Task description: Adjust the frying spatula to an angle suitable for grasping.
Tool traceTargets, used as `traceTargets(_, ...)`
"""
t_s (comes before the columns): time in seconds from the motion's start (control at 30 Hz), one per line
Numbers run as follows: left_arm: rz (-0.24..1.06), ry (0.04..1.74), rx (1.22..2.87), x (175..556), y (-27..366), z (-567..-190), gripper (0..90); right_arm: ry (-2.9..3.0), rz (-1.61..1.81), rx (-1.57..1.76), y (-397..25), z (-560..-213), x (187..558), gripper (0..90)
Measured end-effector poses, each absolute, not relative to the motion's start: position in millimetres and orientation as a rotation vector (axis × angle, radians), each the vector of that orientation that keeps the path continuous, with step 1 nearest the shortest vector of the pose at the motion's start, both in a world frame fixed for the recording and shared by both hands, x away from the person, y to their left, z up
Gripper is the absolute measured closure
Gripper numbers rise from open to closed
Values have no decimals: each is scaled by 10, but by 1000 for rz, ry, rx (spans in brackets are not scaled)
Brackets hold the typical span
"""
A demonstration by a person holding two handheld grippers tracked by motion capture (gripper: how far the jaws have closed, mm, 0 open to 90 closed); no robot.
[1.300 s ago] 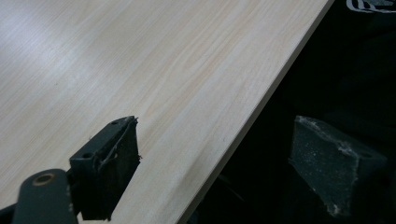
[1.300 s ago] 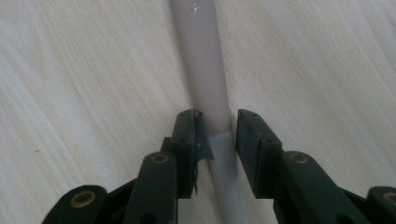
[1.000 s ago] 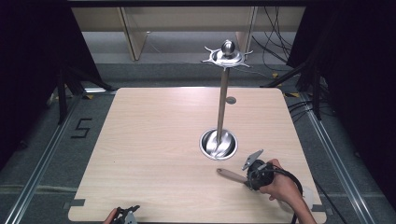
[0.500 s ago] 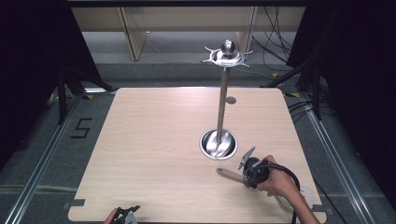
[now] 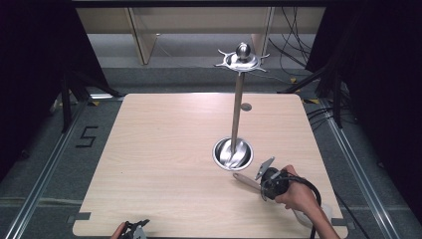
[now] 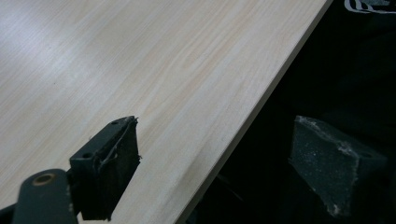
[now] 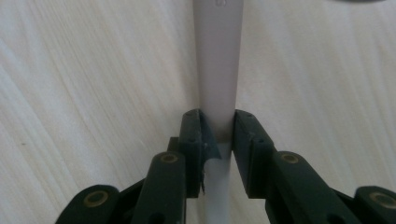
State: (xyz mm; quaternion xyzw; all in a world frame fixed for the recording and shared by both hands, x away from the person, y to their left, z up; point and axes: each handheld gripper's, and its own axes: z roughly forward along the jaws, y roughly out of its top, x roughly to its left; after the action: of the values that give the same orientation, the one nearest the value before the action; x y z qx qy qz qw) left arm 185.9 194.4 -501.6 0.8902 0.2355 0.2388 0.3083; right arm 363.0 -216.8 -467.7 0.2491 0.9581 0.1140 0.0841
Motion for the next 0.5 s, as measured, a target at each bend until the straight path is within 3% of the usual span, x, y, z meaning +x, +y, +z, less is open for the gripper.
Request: traceTargets(0.5, 626, 627, 2353, 1860, 1941, -5019, 150, 2656, 731, 894, -2550, -4346, 3561, 747)
